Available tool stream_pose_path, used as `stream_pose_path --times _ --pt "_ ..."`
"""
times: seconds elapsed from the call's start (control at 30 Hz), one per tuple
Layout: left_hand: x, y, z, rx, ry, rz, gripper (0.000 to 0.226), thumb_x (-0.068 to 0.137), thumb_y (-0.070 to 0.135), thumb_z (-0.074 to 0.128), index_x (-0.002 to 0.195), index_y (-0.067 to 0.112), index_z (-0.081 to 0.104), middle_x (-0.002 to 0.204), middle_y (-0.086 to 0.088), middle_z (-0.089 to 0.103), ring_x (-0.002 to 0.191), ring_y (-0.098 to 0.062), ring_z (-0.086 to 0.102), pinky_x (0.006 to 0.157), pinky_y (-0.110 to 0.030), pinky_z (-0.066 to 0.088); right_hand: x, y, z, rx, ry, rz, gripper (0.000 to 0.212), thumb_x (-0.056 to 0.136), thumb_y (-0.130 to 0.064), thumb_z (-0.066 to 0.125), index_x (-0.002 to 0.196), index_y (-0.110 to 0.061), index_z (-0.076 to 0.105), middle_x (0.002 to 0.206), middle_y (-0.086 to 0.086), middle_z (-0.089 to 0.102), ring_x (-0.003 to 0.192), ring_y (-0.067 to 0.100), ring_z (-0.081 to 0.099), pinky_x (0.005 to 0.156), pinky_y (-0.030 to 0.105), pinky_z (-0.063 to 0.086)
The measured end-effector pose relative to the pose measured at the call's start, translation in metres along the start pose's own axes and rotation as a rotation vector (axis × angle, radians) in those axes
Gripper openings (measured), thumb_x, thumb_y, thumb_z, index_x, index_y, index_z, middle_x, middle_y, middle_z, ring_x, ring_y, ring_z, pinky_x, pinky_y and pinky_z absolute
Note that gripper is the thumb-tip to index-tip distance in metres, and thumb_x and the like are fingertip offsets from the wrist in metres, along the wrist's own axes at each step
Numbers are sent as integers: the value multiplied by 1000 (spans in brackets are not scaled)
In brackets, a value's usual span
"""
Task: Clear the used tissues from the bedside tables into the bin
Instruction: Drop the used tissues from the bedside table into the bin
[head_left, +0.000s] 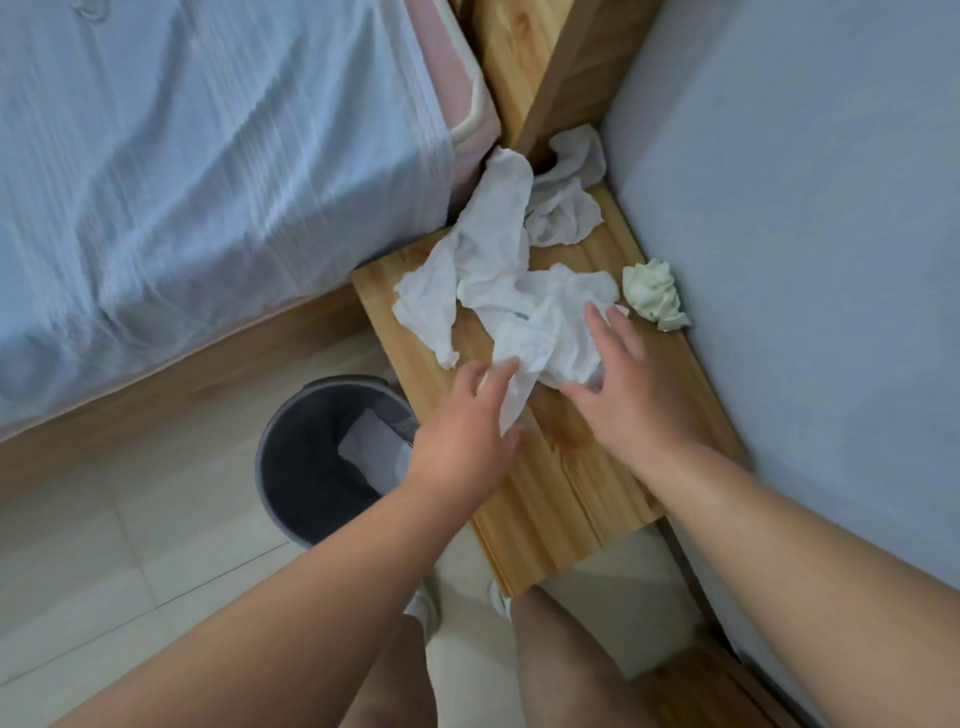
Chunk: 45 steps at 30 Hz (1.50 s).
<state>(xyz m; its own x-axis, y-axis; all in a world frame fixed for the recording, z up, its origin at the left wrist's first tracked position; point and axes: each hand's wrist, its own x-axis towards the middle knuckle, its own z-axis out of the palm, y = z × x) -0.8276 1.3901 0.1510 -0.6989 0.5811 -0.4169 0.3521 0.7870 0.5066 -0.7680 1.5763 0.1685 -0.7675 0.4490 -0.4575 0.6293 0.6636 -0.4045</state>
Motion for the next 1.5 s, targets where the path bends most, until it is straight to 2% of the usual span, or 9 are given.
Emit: stream_pose_path --times 0.13,0.27,0.47,0.7,0.97,1.07,1.2,1.3,1.5 --pt "-3 -9 19 185 -99 127 64 95 4 63 151 28 45 144 -5 46 114 -30 58 66 -35 46 17 9 10 -77 26 -51 43 100 -25 64 142 -23 61 130 10 68 115 33 65 83 36 51" --pt "-17 -12 21 -109 -60 -47 33 104 18 60 135 26 67 126 6 60 104 -17 63 78 -25 44 15 10 -1 2 99 -25 24 102 -21 61 111 -6 77 105 14 73 95 33 67 80 41 55" --pt "-54 -15 -6 -485 92 -174 14 101 37 66 106 50 68 99 24 67 97 4 62 77 -19 51 -17 2 -33 118 236 -55 42 105 -25 56 66 -13 45 65 1 49 63 25 49 56 42 40" --pt "-113 -77 -26 -586 178 -296 8 100 39 64 98 46 67 92 21 73 84 -5 69 68 -30 59 -79 -72 12 475 155 -49 36 104 -34 57 69 -25 54 59 -7 52 51 10 44 47 16 32" --pt "-134 -203 9 -560 79 -689 10 103 29 55 98 32 64 88 9 73 59 -6 73 55 -33 64 -82 -133 172 423 -258 127 36 98 -27 58 64 -15 57 59 -1 53 60 17 49 54 34 34" --pt "-129 -231 24 -609 50 -716 11 105 26 55 110 28 64 94 5 73 71 -15 76 71 -42 68 -73 -135 217 364 -356 170 24 100 -31 57 105 -17 77 103 2 77 97 28 69 76 34 49" --pt "-122 -249 39 -851 44 -774 27 104 23 60 131 21 60 103 -1 72 82 -26 75 69 -38 68 -64 -134 243 348 -419 232 51 100 -42 60 147 -22 53 136 3 67 117 27 66 92 39 56" --pt "-124 -247 40 -935 28 -791 43 105 24 62 145 27 48 105 5 66 83 -25 73 60 -27 62 -66 -133 236 330 -428 214 53 99 -44 61 147 -24 52 138 3 65 116 27 67 100 48 56" --pt "-115 -203 13 -651 116 -586 33 105 33 60 138 27 62 131 2 71 108 -20 72 97 -51 60 -77 -125 181 566 -380 214 31 99 -26 63 130 -19 64 99 5 75 79 16 73 79 40 65"
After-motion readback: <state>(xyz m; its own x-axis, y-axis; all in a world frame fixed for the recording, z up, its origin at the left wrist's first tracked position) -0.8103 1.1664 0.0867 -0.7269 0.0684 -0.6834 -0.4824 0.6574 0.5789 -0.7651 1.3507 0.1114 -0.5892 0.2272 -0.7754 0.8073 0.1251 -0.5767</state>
